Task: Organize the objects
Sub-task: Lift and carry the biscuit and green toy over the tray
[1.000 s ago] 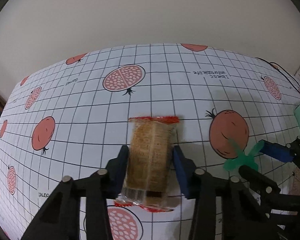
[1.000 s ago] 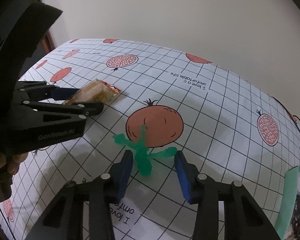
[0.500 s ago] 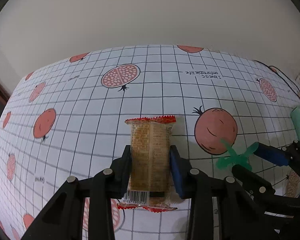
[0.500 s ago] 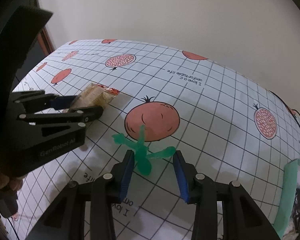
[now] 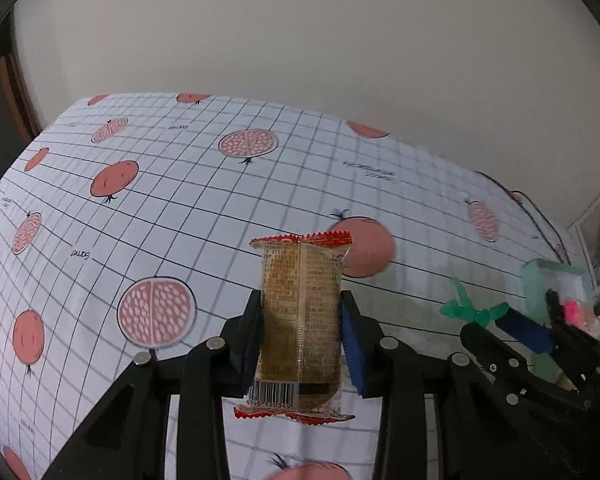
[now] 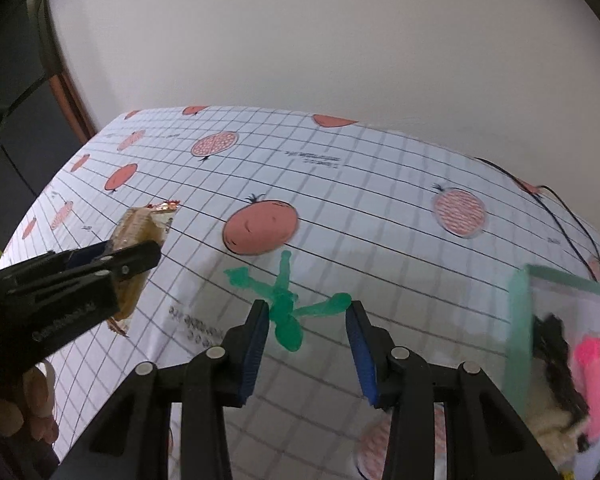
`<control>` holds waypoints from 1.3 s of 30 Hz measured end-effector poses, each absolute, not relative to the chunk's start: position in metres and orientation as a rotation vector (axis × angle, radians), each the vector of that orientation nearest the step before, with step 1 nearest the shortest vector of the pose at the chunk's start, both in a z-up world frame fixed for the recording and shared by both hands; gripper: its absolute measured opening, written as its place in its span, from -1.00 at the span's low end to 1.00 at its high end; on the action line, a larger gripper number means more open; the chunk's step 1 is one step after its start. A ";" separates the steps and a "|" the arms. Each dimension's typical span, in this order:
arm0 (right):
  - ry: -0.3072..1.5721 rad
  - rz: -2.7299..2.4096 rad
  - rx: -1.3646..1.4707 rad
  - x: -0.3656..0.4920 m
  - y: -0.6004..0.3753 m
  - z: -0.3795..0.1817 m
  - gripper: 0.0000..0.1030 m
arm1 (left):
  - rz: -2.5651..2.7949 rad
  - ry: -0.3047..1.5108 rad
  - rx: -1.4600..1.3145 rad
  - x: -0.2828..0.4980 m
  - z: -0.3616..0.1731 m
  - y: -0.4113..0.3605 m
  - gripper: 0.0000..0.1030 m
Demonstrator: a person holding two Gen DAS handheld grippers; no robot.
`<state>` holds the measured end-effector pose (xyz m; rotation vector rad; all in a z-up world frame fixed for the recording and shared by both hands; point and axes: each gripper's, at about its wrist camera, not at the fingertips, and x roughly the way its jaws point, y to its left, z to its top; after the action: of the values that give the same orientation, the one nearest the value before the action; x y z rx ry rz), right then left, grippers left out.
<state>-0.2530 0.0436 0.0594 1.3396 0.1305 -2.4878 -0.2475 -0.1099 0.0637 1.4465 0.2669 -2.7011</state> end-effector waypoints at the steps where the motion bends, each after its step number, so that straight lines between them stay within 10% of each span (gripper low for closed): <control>1: 0.127 -2.497 1.340 -0.248 0.049 0.062 -0.17 | -2.705 0.270 1.443 -0.246 0.067 -0.106 -0.27; 39: -0.196 -2.811 1.336 -0.207 0.245 0.109 -0.17 | -2.822 0.239 1.379 -0.205 0.121 0.084 -0.27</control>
<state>-0.2074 0.2447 0.1091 1.3364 -0.1964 -2.8105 -0.2050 0.0843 0.1214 1.3795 0.2389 -2.8221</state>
